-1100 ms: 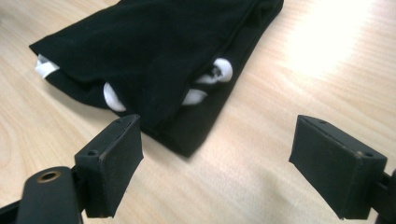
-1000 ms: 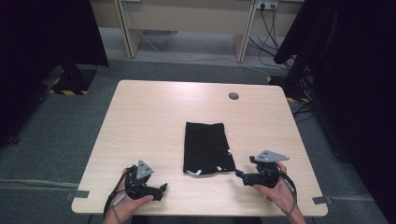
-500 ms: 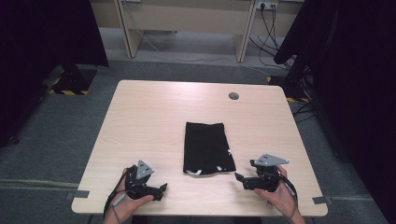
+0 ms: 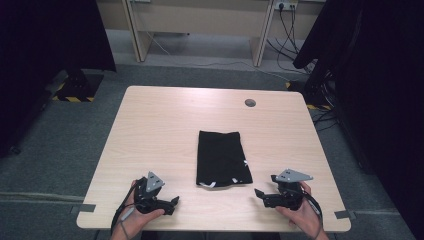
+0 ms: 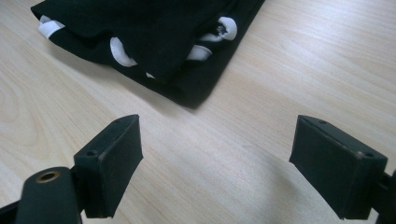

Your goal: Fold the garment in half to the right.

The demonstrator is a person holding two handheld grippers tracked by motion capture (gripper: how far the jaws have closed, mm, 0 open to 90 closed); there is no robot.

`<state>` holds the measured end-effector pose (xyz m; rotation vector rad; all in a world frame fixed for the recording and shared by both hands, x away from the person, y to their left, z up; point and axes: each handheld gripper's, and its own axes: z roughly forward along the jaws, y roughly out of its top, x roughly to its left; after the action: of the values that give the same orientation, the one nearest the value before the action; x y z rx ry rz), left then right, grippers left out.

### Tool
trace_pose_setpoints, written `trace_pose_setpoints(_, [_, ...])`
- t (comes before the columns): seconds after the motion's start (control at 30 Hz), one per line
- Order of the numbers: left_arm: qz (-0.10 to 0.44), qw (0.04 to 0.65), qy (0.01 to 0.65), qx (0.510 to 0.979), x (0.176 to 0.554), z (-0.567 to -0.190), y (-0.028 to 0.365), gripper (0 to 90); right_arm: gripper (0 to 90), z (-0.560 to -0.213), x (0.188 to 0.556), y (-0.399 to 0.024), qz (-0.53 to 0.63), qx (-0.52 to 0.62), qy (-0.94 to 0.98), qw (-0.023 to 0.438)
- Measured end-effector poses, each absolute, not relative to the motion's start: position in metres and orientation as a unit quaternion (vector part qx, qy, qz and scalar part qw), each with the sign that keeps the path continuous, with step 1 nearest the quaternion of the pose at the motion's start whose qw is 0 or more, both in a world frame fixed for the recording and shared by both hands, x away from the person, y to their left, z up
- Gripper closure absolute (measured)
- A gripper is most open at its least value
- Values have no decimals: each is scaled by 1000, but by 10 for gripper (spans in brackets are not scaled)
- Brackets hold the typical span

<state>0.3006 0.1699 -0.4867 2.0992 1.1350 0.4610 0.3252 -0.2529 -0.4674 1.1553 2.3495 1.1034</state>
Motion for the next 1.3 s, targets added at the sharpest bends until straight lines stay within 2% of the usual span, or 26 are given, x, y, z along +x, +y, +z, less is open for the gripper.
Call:
trace_pose_setpoints(0.57, [178,348,438,810,301,-487,170,0,169,-478,313,-265,367,417,818,151])
trace_pose_setpoints(0.8, [178,348,438,810,301,-487,170,0,162,-479,306,-267,348,415,823,172])
trace_pose_setpoints(1.3, [178,348,438,810,301,-487,170,0,156,-481,290,-277,352,426,813,183])
